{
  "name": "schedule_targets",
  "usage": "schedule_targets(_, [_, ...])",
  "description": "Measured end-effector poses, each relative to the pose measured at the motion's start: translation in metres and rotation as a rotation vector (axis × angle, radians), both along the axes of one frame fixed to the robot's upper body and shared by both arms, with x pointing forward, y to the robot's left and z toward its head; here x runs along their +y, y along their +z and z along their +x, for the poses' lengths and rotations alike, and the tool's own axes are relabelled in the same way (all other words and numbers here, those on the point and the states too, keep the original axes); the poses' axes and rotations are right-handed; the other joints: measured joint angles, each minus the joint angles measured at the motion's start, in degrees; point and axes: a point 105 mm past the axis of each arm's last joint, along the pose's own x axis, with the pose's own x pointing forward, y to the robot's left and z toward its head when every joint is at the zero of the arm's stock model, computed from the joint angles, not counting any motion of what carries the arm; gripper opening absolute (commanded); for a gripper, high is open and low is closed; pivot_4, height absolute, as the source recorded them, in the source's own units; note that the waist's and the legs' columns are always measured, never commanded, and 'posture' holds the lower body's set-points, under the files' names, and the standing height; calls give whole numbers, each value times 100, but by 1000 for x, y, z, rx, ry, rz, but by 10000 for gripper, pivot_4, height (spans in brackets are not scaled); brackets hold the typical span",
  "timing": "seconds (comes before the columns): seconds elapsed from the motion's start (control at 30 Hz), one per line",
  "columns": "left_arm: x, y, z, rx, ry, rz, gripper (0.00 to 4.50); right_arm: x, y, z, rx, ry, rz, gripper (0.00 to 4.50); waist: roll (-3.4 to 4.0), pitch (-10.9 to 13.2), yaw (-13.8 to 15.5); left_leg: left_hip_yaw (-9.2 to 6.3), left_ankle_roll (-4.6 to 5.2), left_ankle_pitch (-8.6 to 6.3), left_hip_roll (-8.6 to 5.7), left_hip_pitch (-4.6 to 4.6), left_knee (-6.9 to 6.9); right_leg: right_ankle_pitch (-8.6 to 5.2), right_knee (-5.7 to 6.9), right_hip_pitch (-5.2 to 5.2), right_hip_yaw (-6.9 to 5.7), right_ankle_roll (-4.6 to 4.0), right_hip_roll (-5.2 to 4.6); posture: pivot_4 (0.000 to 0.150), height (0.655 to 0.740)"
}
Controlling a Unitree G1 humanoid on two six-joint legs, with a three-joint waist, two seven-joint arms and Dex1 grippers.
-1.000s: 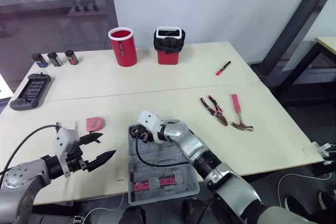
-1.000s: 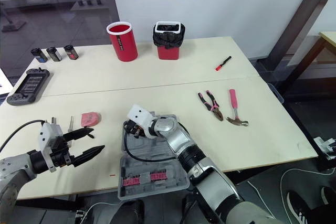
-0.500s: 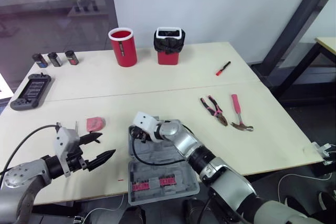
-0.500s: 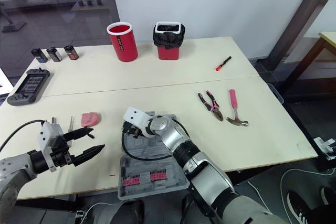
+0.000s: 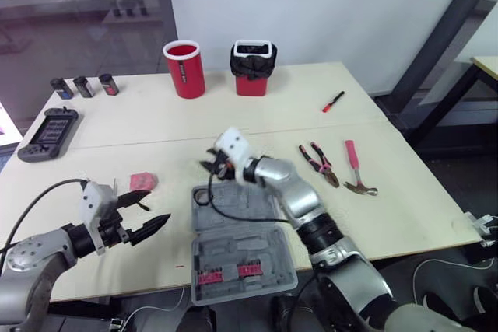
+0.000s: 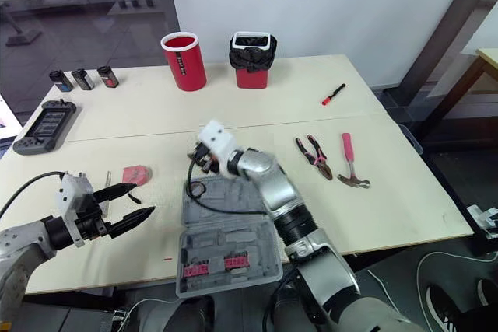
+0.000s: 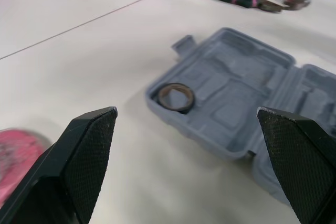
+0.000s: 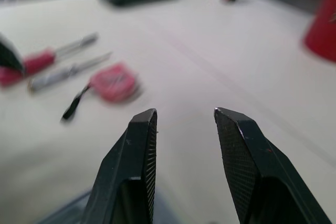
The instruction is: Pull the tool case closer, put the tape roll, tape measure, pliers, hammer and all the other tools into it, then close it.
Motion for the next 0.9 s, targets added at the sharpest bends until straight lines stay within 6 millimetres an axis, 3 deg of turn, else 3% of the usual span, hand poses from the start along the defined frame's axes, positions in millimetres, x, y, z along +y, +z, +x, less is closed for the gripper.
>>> schedule_targets(0.07, [21, 1, 2, -4, 69, -1, 45000, -36, 4, -5, 15, -43, 25, 18121, -3, -2, 36, -1, 0, 0, 0, -1, -2, -3, -3, 0, -1, 3, 0, 1500, 7387])
schedule_targets(0.17, [96, -5, -14, 44, 297, 61, 45000, -153, -24, -23, 141, -258, -35, 18121, -5, 0, 153, 7, 0, -4, -4, -20, -5, -16, -22, -9, -2, 4, -11, 1500, 7387])
schedule_targets(0.23, [144, -10, -37, 90, 430, 124, 45000, -227, -40, -52, 248, -402, -62, 18121, -1, 3, 186, 15, 11, -12, -11, -24, -9, -36, -24, -14, -1, 0, -22, 1500, 7387])
schedule_targets(0.27, [161, -13, -48, 110, 487, 142, 45000, -250, -41, -64, 272, -456, -63, 18121, -1, 3, 177, 21, 22, -18, -10, -20, -10, -39, -23, -14, -1, -4, -23, 1500, 7387])
schedule_targets(0.37, [189, -14, -63, 109, 559, 188, 45000, -295, -39, -106, 310, -517, -92, 26716, -5, 2, 155, 23, 22, -19, 3, -1, -8, -53, -12, -12, -4, -2, -17, 1500, 7387])
schedule_targets(0.47, [221, -22, -88, 170, 671, 251, 45000, -347, -54, -158, 416, -632, -144, 41065, -15, 0, 137, 37, 18, -22, 7, 11, -6, -55, -20, -4, -6, 1, -28, 1500, 7387])
schedule_targets(0.5, [227, -27, -95, 192, 700, 257, 45000, -361, -57, -171, 441, -673, -145, 44732, -14, 0, 129, 48, 15, -24, 8, 18, -7, -55, -31, 0, -6, 1, -37, 1500, 7387])
schedule_targets(0.67, [238, -41, -115, 251, 737, 271, 45000, -412, -57, -209, 436, -826, -178, 44732, -19, -14, 71, 89, -5, -36, 38, 28, -8, -41, -123, 11, -62, -19, -77, 1500, 7387])
schedule_targets(0.9, [230, -40, -102, 245, 656, 276, 45000, -414, -59, -206, 387, -820, -211, 44732, -34, -23, 54, 132, -34, -54, 40, 40, -14, -28, -111, 4, -92, -34, -116, 1500, 7387])
